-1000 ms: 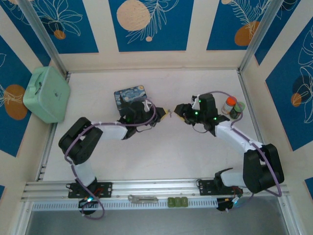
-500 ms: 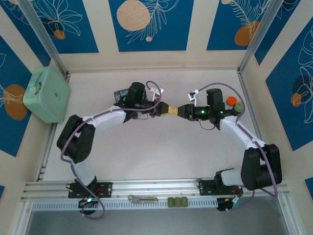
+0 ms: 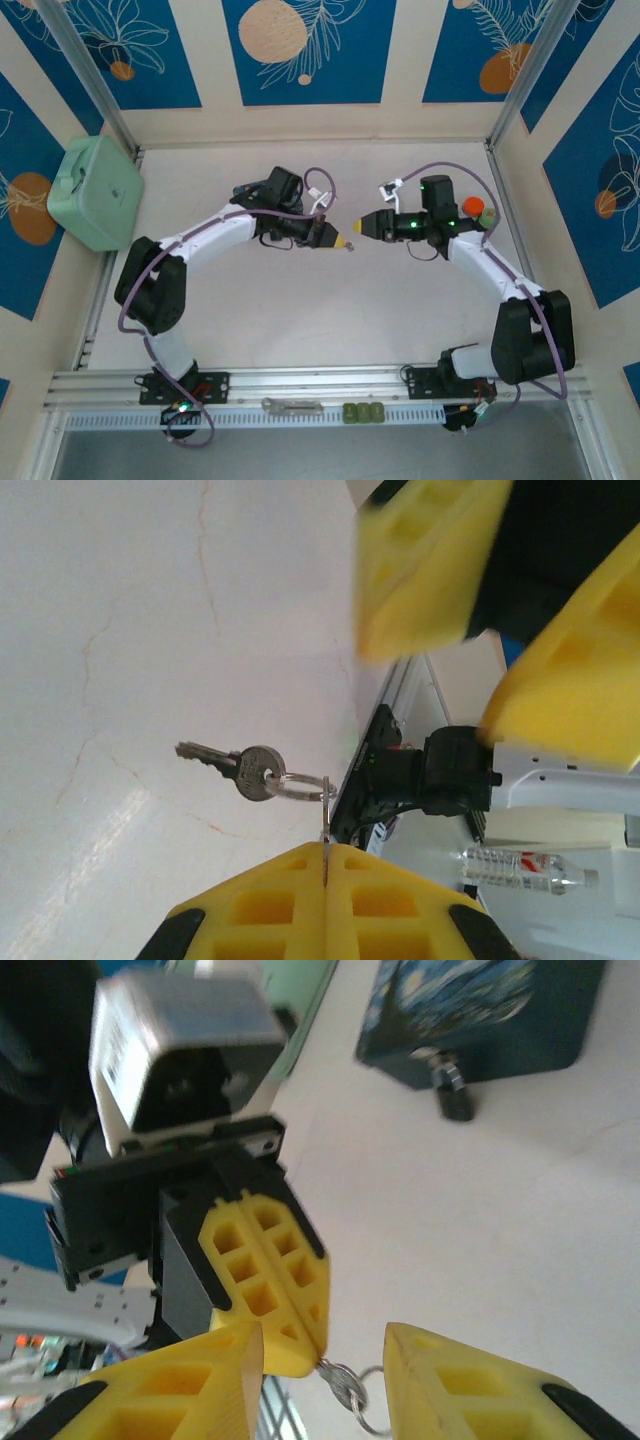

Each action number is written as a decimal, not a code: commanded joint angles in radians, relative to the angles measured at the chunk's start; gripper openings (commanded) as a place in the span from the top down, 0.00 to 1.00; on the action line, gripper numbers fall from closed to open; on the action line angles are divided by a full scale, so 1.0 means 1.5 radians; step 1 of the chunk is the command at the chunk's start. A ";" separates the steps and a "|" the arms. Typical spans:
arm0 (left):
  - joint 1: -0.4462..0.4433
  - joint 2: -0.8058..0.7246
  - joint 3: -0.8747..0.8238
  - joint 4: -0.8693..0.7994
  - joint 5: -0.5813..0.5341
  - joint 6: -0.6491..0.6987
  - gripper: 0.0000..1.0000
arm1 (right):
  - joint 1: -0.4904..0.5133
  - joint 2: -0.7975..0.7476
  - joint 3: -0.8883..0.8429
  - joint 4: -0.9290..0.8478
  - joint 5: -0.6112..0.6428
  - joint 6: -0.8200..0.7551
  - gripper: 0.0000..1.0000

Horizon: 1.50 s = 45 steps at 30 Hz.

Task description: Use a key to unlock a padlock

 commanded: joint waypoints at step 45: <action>0.047 -0.087 -0.075 0.146 -0.049 -0.170 0.26 | 0.081 -0.035 -0.041 0.023 0.087 -0.022 1.00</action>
